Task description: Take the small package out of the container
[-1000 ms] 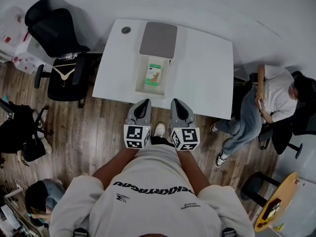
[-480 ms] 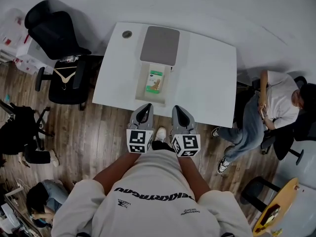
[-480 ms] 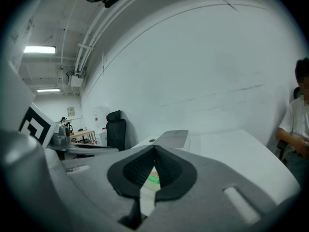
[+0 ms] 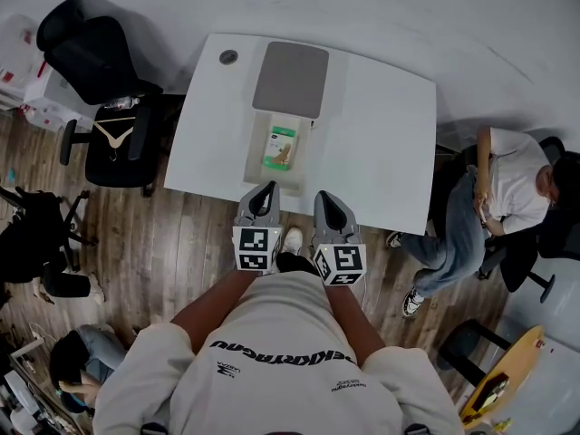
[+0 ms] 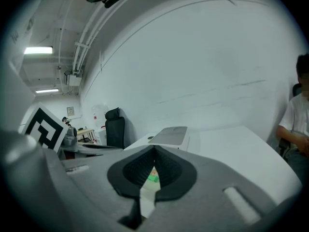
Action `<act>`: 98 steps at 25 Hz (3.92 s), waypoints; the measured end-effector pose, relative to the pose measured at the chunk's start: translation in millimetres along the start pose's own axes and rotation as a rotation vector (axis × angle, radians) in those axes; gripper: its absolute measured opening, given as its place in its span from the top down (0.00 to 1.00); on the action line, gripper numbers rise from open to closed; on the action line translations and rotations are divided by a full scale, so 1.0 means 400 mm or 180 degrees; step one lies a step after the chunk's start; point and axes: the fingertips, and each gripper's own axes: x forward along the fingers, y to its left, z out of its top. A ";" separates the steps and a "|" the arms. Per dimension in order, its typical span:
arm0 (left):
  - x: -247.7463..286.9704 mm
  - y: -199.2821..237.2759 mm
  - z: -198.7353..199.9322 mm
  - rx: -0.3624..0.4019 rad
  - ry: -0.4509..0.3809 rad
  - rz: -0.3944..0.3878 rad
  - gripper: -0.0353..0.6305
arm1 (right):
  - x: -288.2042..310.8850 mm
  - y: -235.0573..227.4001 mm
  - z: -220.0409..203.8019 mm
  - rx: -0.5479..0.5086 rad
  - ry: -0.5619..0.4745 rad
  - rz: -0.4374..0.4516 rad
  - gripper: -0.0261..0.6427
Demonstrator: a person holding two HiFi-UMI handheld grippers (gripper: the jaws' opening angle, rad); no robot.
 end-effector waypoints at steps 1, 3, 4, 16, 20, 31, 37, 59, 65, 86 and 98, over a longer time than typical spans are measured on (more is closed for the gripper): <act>0.008 0.003 -0.002 0.0000 0.0019 0.0009 0.94 | 0.003 -0.002 -0.002 0.0004 0.0009 0.0001 0.96; 0.023 0.007 -0.006 -0.0006 0.0054 0.0027 0.94 | 0.008 -0.008 -0.008 0.0021 0.0030 -0.0001 0.96; 0.030 0.008 -0.007 -0.0006 0.0068 0.0039 0.95 | 0.010 -0.011 -0.010 0.0031 0.0037 -0.0001 0.96; 0.115 0.042 -0.030 0.0015 0.0286 0.0180 0.94 | 0.047 -0.033 -0.032 0.0083 0.0133 0.0030 0.96; 0.141 0.055 -0.048 -0.0006 0.0406 0.0222 0.94 | 0.055 -0.040 -0.037 0.0102 0.0157 0.0030 0.96; 0.210 0.084 -0.084 -0.0112 0.0660 0.0278 0.87 | 0.068 -0.049 -0.060 0.0150 0.0225 0.0046 0.96; 0.242 0.090 -0.107 -0.0095 0.0847 0.0304 0.78 | 0.071 -0.059 -0.067 0.0172 0.0252 0.0038 0.96; 0.344 0.121 -0.171 -0.0045 0.1378 0.0374 0.48 | 0.076 -0.075 -0.092 0.0220 0.0341 0.0031 0.96; 0.358 0.132 -0.193 -0.0098 0.1510 0.0407 0.46 | 0.075 -0.079 -0.099 0.0230 0.0363 0.0024 0.96; 0.410 0.159 -0.240 -0.0176 0.1818 0.0489 0.44 | 0.082 -0.084 -0.117 0.0240 0.0413 -0.0003 0.96; 0.427 0.169 -0.270 -0.0192 0.1962 0.0532 0.42 | 0.086 -0.092 -0.120 0.0256 0.0410 -0.0013 0.96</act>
